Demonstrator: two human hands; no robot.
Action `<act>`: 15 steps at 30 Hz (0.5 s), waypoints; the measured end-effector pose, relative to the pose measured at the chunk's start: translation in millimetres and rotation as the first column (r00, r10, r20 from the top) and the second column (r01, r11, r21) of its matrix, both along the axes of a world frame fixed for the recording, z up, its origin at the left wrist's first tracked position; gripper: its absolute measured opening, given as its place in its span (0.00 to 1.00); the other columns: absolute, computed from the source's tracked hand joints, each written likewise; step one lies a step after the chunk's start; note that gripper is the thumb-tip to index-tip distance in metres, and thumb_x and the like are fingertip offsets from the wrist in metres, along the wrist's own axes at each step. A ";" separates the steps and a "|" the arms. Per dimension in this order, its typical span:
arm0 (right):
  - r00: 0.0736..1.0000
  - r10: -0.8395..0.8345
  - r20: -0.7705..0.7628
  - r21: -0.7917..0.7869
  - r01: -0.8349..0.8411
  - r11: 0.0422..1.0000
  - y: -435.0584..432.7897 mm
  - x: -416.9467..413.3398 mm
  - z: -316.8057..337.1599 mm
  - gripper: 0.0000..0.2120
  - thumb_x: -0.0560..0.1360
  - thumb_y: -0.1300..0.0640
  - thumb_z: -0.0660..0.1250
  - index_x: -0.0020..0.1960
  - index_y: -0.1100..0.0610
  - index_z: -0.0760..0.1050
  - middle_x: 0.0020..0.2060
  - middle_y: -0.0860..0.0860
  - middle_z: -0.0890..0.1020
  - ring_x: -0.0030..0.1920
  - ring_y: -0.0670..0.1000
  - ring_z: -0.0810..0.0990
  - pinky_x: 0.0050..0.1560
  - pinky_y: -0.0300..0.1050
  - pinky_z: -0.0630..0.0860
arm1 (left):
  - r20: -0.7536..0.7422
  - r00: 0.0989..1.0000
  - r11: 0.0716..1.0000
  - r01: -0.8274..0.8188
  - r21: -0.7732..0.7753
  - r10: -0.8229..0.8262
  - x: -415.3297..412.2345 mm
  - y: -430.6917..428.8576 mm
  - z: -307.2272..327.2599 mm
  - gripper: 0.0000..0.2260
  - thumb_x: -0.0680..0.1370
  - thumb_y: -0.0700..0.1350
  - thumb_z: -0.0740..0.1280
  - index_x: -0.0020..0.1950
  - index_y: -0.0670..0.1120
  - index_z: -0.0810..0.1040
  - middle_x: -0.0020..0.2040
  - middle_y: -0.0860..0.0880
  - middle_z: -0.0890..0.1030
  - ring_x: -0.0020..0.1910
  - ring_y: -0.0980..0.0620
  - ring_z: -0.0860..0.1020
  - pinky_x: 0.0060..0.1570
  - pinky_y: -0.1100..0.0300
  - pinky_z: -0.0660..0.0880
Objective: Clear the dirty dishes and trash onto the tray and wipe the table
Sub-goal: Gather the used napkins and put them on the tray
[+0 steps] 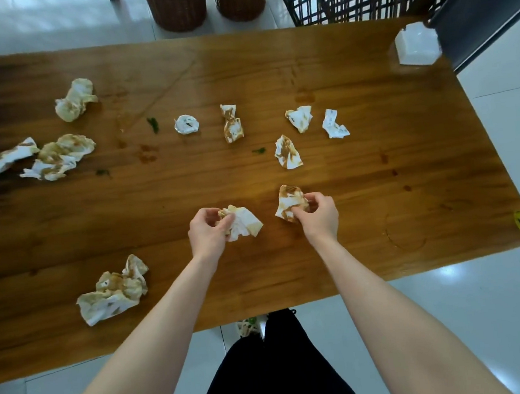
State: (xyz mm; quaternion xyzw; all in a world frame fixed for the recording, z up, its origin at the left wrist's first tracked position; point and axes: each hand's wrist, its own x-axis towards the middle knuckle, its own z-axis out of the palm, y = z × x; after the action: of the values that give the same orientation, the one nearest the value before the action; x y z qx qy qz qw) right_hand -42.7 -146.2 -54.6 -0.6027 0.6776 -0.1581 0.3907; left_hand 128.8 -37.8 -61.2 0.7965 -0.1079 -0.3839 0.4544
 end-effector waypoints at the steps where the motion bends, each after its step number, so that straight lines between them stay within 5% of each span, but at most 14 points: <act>1: 1.000 -0.003 0.011 -0.005 0.003 1.000 -6.3 2.2 -0.1 0.15 0.72 0.56 0.73 0.57 0.56 0.76 0.52 0.50 0.74 0.48 0.47 0.75 0.41 0.32 0.68 | 0.005 1.000 1.000 0.004 -0.002 -0.004 1.5 -2.9 -0.2 0.09 0.75 0.44 0.73 0.52 0.49 0.76 0.47 0.51 0.80 0.46 0.54 0.80 0.35 0.64 0.79; 8: 0.994 0.105 -0.011 0.067 -0.104 0.992 -35.8 14.8 -5.8 0.25 0.71 0.56 0.74 0.66 0.59 0.73 0.59 0.53 0.74 0.56 0.49 0.74 0.51 0.37 0.70 | 0.032 0.999 0.999 -0.026 0.023 0.025 13.3 -33.7 1.5 0.08 0.75 0.44 0.72 0.52 0.48 0.76 0.48 0.50 0.80 0.47 0.53 0.80 0.35 0.64 0.79; 15: 0.986 0.156 -0.058 0.072 -0.152 0.986 -40.8 18.0 -8.3 0.20 0.69 0.55 0.76 0.57 0.54 0.72 0.54 0.50 0.75 0.50 0.47 0.74 0.46 0.37 0.71 | 0.042 0.999 0.998 -0.021 0.061 0.019 9.5 -59.7 -3.4 0.09 0.74 0.45 0.73 0.51 0.49 0.76 0.47 0.51 0.79 0.47 0.53 0.80 0.44 0.55 0.82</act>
State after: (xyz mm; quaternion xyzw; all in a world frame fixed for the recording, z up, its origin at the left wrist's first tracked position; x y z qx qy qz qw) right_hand -24.7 -186.9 -62.8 -0.6446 0.6459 -0.0851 0.4001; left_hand 138.2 -97.4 -64.6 0.8190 -0.0974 -0.3660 0.4311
